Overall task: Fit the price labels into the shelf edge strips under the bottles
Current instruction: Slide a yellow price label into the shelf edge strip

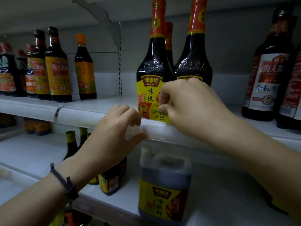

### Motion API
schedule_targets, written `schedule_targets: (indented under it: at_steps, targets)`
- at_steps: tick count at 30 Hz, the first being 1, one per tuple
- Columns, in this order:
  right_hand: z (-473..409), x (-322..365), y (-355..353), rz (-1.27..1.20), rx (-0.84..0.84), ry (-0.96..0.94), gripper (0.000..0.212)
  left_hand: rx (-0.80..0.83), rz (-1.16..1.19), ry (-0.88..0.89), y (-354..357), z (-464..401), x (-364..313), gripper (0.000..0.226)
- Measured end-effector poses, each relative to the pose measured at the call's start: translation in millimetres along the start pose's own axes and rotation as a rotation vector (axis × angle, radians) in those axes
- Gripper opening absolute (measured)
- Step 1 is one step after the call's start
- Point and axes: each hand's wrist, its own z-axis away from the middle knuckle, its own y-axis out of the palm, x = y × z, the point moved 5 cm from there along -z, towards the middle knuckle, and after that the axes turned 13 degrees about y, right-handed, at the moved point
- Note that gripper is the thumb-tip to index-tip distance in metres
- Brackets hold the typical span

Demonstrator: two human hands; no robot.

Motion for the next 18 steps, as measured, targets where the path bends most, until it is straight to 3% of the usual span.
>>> schedule_targets:
  at_steps: [10, 18]
  targets:
    - [-1.7, -3.6, 8.7, -0.066, -0.004, 0.021, 0.006, -0.074, -0.039, 0.018, 5.4, 4.2, -0.1, 0.032]
    - [13.3, 2.5, 14.2, -0.013, 0.085, -0.001, 0.008, -0.098, -0.029, 0.042, 8.5, 3.1, 0.5, 0.038]
